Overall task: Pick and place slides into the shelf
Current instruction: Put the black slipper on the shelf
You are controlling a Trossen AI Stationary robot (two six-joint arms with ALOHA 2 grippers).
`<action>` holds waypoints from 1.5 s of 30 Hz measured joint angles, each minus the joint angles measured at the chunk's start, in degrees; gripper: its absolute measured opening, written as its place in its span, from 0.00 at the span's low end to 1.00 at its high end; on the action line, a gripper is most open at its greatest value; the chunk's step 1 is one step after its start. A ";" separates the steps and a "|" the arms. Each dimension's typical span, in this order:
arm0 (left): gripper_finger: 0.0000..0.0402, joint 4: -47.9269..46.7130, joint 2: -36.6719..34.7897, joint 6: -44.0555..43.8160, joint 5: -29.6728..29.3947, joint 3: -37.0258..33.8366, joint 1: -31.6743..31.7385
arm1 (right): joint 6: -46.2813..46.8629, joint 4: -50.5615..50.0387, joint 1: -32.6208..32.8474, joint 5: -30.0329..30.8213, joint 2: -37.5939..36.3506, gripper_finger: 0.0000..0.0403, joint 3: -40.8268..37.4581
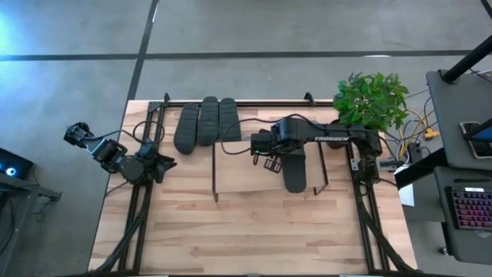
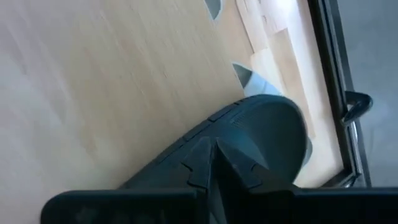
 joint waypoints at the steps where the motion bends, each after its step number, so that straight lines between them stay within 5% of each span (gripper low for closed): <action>1: 0.26 -0.01 0.00 0.00 0.02 0.00 0.00 | -0.13 0.30 0.03 0.00 -0.40 0.03 0.00; 9: 0.26 0.02 0.00 0.00 0.02 0.02 0.00 | -5.37 3.04 -0.59 -1.16 -1.89 0.03 1.45; 14: 0.26 0.04 0.00 0.00 0.04 0.02 0.00 | -14.19 8.71 -1.21 -11.79 -0.44 0.03 1.33; 23: 0.26 0.07 -0.04 0.00 0.04 0.04 0.00 | -21.64 7.46 -1.49 -12.22 3.35 0.03 1.09; 29: 0.26 0.06 -0.04 0.00 0.04 0.04 0.00 | -21.24 0.06 -2.41 -12.03 3.38 0.03 0.93; 45: 0.26 0.04 -0.02 -0.09 0.02 0.04 -0.02 | -13.98 -0.02 -3.20 -14.73 0.43 0.03 -7.19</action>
